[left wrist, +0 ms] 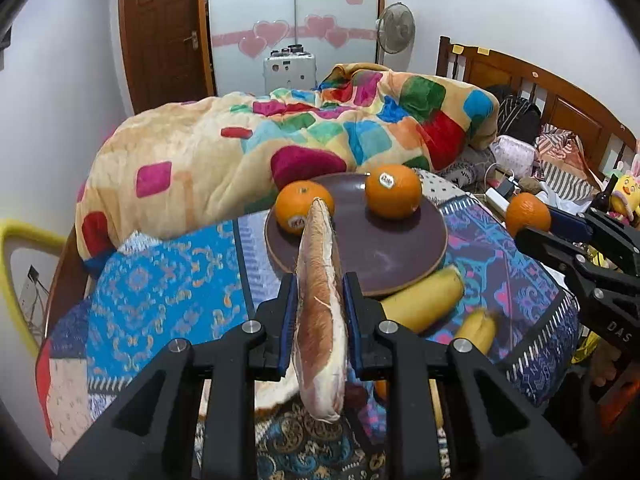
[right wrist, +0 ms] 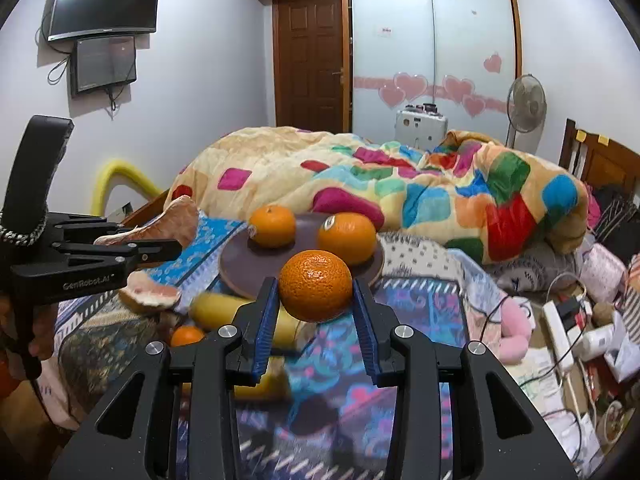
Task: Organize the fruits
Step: 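Place the tangerine on the dark plate with the right tool while the left tool lays the pomelo slice there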
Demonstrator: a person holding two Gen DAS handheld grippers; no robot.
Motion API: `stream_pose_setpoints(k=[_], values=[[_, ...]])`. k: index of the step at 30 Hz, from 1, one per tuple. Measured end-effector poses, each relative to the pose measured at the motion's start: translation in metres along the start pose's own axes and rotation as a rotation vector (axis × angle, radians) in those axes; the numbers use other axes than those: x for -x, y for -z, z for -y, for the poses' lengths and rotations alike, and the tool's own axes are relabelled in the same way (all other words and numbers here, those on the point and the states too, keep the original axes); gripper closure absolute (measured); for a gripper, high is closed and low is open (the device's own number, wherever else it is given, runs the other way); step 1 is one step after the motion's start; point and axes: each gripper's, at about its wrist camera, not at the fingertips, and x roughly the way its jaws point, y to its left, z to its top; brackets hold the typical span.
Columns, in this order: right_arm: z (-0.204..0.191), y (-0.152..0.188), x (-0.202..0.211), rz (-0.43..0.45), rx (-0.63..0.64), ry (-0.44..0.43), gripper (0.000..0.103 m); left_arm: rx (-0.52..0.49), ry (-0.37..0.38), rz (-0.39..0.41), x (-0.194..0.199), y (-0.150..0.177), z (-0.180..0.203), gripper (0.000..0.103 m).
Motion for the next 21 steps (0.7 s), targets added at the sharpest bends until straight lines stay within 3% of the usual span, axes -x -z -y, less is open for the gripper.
stream_pose_setpoints(k=[8, 16, 21], values=[[0.01, -0.013, -0.029, -0.004, 0.021, 0.041, 0.069, -0.028, -0.003, 0.008, -0.023, -0.022, 0.002, 0.08], [0.024, -0.015, -0.064, -0.073, 0.06, 0.074, 0.069, -0.057, 0.003, -0.01, -0.055, -0.041, 0.009, 0.08], [0.026, -0.015, -0.081, -0.134, 0.081, 0.051, 0.069, -0.069, 0.017, -0.031, -0.072, -0.052, 0.017, 0.08]])
